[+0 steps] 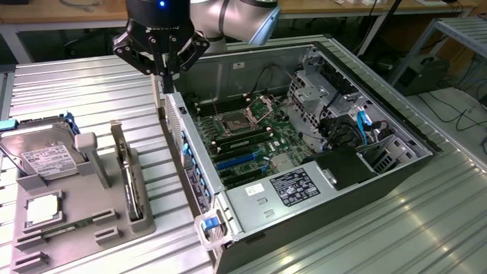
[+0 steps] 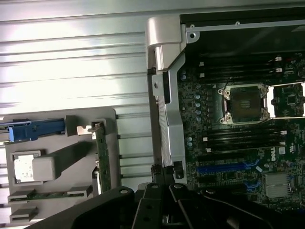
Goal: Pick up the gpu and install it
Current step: 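Reach for the gpu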
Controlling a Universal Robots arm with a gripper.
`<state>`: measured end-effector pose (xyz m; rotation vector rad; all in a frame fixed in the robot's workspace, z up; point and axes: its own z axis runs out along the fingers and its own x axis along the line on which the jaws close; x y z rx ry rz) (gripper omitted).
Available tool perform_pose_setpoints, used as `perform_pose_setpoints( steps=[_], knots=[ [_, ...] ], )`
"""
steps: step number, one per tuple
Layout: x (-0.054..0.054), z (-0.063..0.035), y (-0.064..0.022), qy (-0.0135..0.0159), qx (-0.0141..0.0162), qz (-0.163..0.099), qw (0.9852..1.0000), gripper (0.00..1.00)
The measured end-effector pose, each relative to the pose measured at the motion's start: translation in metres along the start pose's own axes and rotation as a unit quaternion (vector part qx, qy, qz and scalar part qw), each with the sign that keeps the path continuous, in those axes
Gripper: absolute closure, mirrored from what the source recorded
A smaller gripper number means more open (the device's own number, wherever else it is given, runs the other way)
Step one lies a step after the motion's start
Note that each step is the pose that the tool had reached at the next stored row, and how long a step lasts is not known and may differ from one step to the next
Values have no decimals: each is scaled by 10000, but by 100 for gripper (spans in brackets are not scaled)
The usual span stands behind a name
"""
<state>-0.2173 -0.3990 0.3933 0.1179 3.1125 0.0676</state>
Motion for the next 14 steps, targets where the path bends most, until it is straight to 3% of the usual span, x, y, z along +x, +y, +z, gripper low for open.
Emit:
perform_pose_setpoints(
  steps=[14],
  knots=[
    [171, -5, -13, 0, 0, 0, 10000, 89]
  ],
)
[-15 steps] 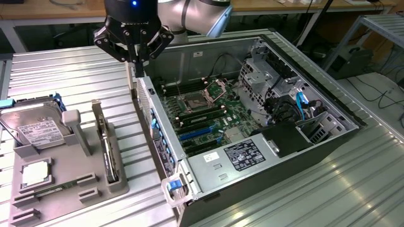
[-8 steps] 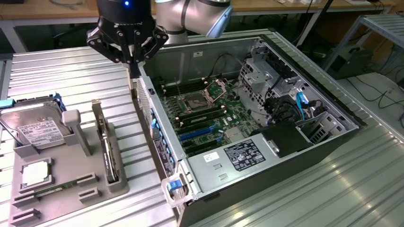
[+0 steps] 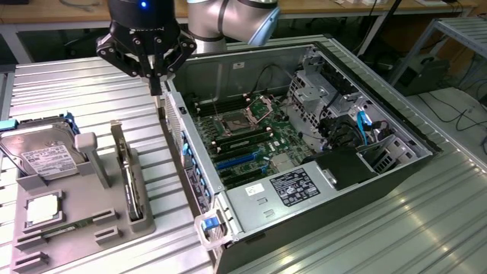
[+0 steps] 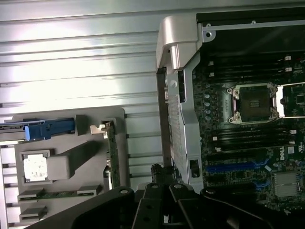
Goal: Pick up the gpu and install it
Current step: 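Reach for the gpu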
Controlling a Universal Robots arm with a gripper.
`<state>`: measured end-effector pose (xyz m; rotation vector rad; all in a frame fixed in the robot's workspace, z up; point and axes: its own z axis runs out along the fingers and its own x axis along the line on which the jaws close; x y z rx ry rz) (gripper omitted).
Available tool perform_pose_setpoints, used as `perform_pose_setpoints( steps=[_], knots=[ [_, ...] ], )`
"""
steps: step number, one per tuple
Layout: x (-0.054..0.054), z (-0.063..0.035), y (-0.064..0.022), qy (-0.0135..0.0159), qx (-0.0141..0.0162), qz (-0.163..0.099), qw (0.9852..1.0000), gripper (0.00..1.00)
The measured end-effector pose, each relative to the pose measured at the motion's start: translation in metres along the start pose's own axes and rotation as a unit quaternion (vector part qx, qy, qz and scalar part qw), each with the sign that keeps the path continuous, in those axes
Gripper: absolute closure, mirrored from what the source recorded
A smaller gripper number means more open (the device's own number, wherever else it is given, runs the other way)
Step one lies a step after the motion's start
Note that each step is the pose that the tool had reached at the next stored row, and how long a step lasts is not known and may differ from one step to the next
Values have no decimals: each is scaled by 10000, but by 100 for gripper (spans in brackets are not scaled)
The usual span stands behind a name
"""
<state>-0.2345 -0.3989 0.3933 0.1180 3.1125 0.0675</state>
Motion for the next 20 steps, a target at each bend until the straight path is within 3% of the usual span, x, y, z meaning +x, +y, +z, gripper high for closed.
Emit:
perform_pose_setpoints(
  steps=[20],
  knots=[
    [264, -7, -20, 0, 0, 0, 10000, 89]
  ],
)
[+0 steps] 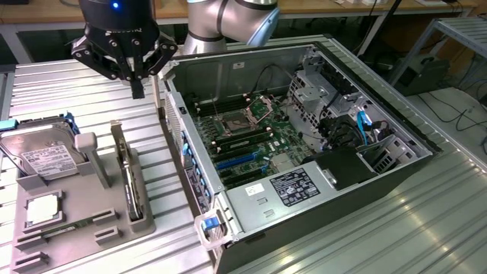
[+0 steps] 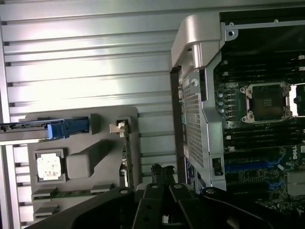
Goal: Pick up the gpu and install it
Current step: 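Reach for the gpu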
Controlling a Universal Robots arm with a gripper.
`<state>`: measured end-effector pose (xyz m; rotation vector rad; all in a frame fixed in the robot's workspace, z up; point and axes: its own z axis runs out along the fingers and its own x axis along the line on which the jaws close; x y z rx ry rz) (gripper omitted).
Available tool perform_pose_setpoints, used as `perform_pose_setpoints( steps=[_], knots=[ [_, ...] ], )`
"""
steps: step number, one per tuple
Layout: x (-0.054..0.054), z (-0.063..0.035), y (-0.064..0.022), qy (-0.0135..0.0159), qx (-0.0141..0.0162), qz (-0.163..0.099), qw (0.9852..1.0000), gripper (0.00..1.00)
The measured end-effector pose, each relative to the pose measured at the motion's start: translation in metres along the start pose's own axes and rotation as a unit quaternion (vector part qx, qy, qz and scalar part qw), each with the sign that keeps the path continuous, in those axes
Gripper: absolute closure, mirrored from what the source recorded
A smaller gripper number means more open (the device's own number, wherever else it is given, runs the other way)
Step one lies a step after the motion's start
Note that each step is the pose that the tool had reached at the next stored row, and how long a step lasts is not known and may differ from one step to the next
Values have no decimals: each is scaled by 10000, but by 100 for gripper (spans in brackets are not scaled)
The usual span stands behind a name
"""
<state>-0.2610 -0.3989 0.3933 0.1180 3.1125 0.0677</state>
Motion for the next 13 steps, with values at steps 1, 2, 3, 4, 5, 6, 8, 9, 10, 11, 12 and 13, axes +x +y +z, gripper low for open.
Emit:
perform_pose_setpoints(
  steps=[1, 2, 3, 4, 5, 6, 8, 9, 10, 11, 12, 13],
  knots=[
    [17, 0, -1, 0, 0, 0, 10000, 89],
    [30, -1, -2, 0, 0, 0, 10000, 89],
    [43, -1, -3, 0, 0, 0, 10000, 89],
    [57, -1, -4, 0, 0, 0, 10000, 89],
    [69, -2, -5, 0, 0, 0, 10000, 89],
    [85, -2, -6, 0, 0, 0, 10000, 89],
    [121, -3, -9, 0, 0, 0, 10000, 89],
    [139, -4, -11, 0, 0, 0, 10000, 89],
    [155, -5, -12, 0, 0, -1, 10000, 89],
    [172, -5, -13, 0, 0, 0, 10000, 89],
    [189, -5, -14, 0, 0, -1, 10000, 89],
    [209, -6, -16, 0, 0, -1, 10000, 89]
  ],
)
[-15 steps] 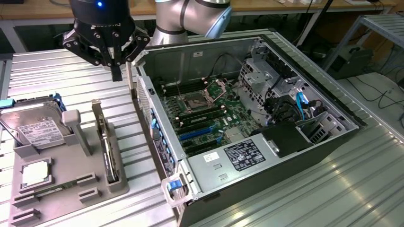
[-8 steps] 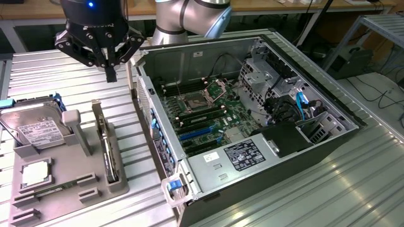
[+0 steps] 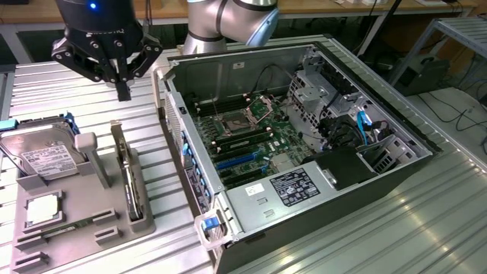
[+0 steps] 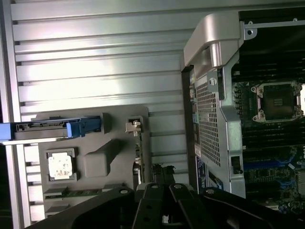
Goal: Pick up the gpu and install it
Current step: 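Reach for the gpu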
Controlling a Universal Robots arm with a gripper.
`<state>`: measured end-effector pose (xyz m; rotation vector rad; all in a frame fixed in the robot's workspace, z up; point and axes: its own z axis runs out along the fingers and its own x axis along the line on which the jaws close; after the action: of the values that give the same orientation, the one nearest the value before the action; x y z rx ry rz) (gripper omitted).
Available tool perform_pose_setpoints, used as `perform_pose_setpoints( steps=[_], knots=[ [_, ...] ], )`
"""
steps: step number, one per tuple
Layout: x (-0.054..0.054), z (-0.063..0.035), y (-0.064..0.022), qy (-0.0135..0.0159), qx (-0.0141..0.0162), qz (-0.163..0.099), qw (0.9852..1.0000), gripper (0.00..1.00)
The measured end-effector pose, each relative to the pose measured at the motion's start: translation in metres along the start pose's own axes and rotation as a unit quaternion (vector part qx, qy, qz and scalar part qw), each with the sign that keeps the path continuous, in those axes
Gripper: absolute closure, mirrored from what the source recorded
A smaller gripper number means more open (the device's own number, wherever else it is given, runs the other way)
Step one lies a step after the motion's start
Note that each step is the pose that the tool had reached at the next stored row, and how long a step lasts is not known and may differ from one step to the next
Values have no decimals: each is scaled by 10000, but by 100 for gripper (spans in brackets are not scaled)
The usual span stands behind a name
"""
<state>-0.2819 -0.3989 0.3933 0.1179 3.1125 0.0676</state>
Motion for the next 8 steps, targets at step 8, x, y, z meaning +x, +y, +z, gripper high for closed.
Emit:
perform_pose_setpoints(
  steps=[8],
  knots=[
    [140, -3, -10, 0, 0, 1, 10000, 89]
  ],
)
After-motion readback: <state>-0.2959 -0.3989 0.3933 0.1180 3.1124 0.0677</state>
